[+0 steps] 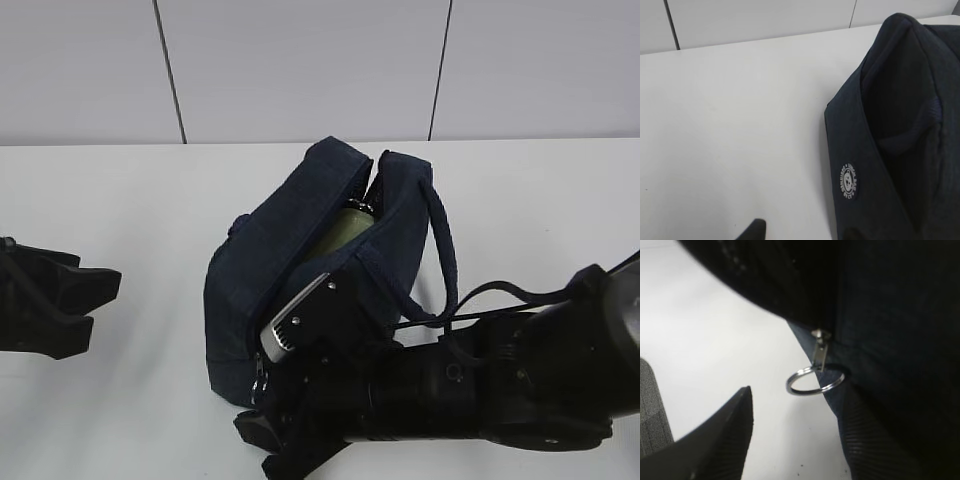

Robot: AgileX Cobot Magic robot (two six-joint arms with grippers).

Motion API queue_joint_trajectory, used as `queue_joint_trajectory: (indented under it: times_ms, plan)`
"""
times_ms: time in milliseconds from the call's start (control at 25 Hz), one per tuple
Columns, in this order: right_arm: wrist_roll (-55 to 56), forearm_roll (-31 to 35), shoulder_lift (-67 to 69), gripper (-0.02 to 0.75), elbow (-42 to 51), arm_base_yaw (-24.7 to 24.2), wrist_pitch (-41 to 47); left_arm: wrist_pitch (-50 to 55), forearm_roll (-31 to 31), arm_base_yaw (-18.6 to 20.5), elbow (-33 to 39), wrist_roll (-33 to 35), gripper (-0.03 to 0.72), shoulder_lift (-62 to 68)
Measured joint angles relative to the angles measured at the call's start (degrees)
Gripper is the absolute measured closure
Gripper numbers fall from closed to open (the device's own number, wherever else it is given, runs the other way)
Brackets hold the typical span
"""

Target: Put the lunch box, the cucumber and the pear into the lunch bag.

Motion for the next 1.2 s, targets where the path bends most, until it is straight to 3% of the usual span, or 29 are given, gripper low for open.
queue_joint_trajectory:
  times_ms: [600,1200]
  plan:
    - [1.23,-1.72,2.02,0.283,-0.93,0.00,-5.21,0.00,0.00,0.00,0.00,0.00,0.401,0.00]
    - [1.33,-1.97,2.02,0.289,-1.02,0.00,0.12,0.00,0.00,0.00,0.00,0.00,0.401,0.00]
